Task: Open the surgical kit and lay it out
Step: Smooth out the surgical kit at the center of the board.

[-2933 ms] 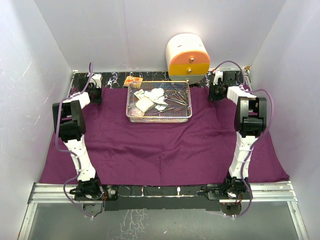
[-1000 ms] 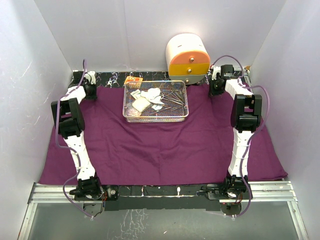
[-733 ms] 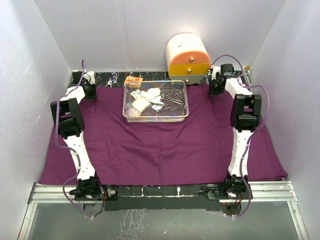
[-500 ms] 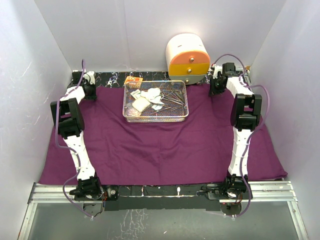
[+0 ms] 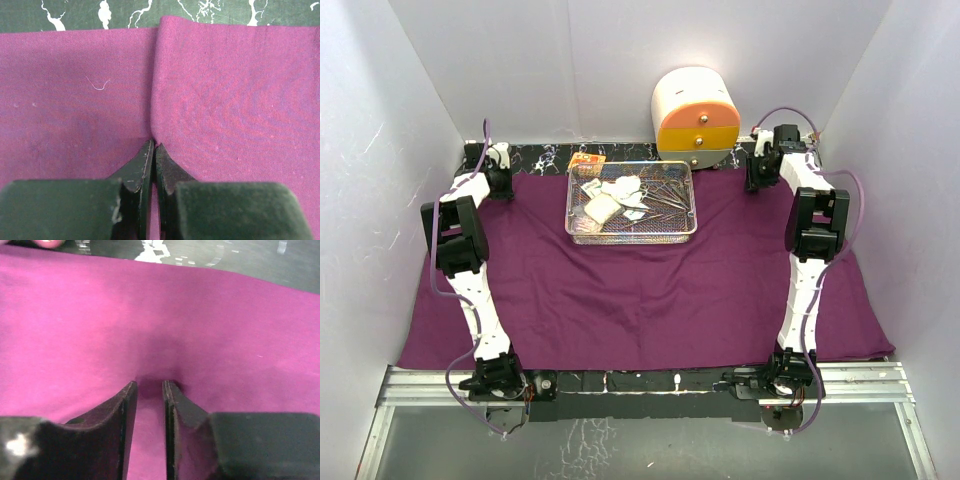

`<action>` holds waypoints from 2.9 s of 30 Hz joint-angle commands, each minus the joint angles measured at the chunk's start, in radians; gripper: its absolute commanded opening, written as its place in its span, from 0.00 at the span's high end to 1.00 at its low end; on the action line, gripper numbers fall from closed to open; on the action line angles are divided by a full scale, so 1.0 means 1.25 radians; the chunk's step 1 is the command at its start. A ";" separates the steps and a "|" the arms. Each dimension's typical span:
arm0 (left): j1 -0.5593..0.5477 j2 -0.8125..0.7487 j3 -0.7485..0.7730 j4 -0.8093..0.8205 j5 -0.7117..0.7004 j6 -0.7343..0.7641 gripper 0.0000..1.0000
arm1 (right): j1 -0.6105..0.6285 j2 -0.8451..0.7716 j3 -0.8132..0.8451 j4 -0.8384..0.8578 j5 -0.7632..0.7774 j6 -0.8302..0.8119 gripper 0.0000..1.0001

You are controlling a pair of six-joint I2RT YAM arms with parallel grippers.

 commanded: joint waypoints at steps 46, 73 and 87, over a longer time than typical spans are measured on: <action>0.108 -0.577 -0.461 -0.172 0.007 0.183 0.12 | -0.180 -0.612 -0.613 -0.107 0.024 -0.347 0.36; 0.299 -0.688 -0.786 -0.381 -0.056 0.505 0.15 | -0.280 -0.745 -0.967 -0.143 0.162 -0.487 0.41; 0.304 -0.687 -0.831 -0.442 -0.163 0.576 0.15 | -0.282 -0.785 -1.005 -0.216 0.256 -0.537 0.40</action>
